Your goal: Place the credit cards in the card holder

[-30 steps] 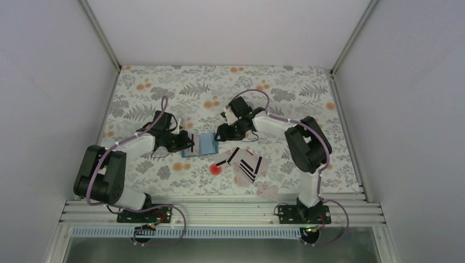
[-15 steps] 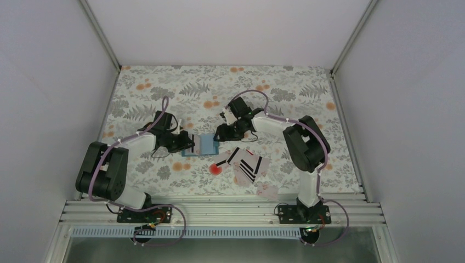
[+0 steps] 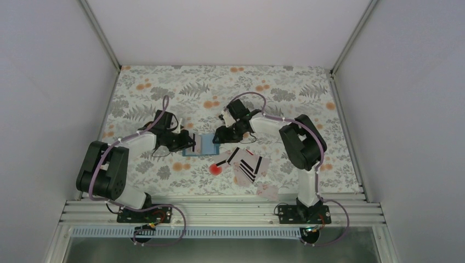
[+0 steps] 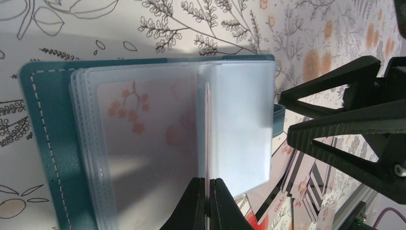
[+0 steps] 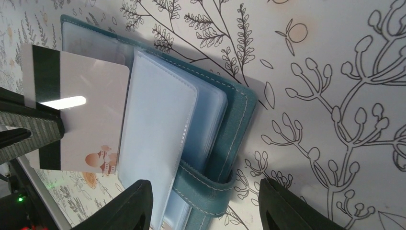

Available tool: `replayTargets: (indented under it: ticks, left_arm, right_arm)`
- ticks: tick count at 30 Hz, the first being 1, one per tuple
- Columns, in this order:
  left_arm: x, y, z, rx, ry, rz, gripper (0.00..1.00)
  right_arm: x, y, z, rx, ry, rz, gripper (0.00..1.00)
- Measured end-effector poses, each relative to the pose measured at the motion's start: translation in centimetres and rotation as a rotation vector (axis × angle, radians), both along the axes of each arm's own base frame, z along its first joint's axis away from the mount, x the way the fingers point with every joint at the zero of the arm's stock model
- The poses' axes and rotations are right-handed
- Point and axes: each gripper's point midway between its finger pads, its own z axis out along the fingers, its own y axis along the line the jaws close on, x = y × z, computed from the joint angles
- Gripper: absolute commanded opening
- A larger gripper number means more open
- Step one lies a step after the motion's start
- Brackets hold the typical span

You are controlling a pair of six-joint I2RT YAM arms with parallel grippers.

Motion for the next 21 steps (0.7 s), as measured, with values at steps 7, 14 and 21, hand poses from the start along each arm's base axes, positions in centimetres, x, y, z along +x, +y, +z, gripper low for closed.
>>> replayTargets:
  ticks: [7, 14, 21]
  left_arm:
    - [0.45, -0.11, 0.64, -0.004, -0.021, -0.001, 0.02]
    - [0.39, -0.28, 0.76, -0.015, -0.021, -0.008, 0.02]
    - [0.45, -0.5, 0.76, -0.028, -0.023, -0.015, 0.02]
  right_arm:
    - [-0.02, 0.15, -0.01, 0.008, 0.0, 0.006, 0.57]
    - [-0.06, 0.28, 0.0, 0.016, -0.002, 0.016, 0.57]
    - [-0.07, 0.32, -0.01, 0.019, -0.004, 0.021, 0.56]
